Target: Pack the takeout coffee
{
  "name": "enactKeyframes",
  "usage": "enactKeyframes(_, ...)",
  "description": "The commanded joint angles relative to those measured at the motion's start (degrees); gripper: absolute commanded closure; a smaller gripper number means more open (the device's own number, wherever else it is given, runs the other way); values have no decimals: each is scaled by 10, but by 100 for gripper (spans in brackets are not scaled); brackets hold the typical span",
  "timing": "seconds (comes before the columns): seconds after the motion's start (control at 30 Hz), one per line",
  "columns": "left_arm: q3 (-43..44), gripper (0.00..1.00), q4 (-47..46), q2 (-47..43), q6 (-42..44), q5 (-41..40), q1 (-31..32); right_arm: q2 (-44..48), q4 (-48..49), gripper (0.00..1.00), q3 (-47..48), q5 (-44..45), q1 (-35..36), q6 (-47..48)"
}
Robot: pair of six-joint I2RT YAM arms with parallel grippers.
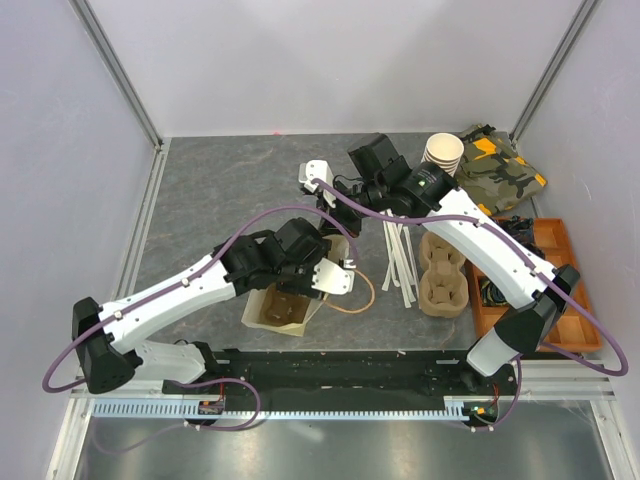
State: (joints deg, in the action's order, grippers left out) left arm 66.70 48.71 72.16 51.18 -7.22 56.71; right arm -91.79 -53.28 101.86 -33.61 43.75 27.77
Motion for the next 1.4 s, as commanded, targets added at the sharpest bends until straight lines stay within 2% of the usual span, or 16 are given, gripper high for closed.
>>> enactKeyframes(0.0,42,83,24,4,1,-8,-1,6,1,100,23,2,1,-1)
enactKeyframes(0.33,17,84,39,18,-5,-14,-4,8,-2,100,25,11,1,7)
enactKeyframes(1.0,39,84,57,32,-22,21,-5,15,-1,100,17,6,1,16)
enactKeyframes(1.37,10,85,35,53,-19,33,-22,16,0,100,13,2,1,14)
